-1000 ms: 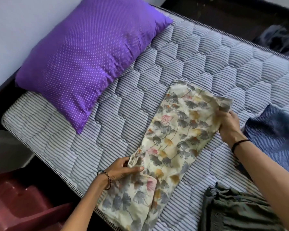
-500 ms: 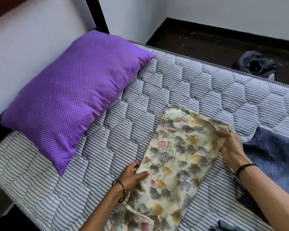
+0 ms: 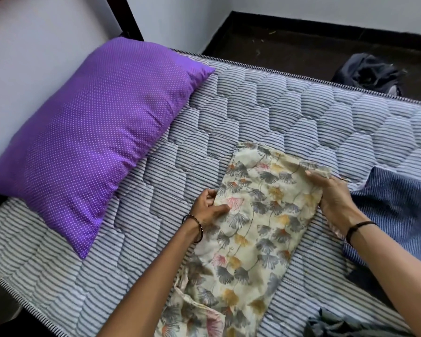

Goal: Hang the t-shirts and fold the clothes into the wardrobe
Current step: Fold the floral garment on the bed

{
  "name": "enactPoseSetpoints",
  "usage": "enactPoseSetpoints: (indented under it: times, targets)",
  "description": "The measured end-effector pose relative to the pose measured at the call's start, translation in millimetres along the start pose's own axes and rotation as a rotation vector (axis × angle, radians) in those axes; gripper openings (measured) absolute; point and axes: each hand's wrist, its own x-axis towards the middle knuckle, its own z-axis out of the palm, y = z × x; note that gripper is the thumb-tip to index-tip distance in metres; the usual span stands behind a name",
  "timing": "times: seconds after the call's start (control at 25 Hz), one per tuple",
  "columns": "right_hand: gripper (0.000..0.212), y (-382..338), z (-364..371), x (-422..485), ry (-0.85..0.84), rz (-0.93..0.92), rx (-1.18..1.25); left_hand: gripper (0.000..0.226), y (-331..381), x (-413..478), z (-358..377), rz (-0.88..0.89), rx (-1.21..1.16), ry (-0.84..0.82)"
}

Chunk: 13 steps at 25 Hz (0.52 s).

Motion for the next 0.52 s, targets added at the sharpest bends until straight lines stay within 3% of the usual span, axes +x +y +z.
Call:
enactPoseSetpoints:
  times: [0.28,0.4,0.52]
  targets:
    - [0.002,-13,1,10,-0.041,-0.015,0.017,0.075,40,41,21,0.036,-0.048,-0.074]
    - [0.007,-3,2,14,0.087,-0.074,-0.128,0.067,55,50,28,0.033,-0.124,-0.102]
    - [0.031,1,7,10,0.296,-0.174,-0.383,0.054,60,59,33,0.016,-0.103,-0.112]
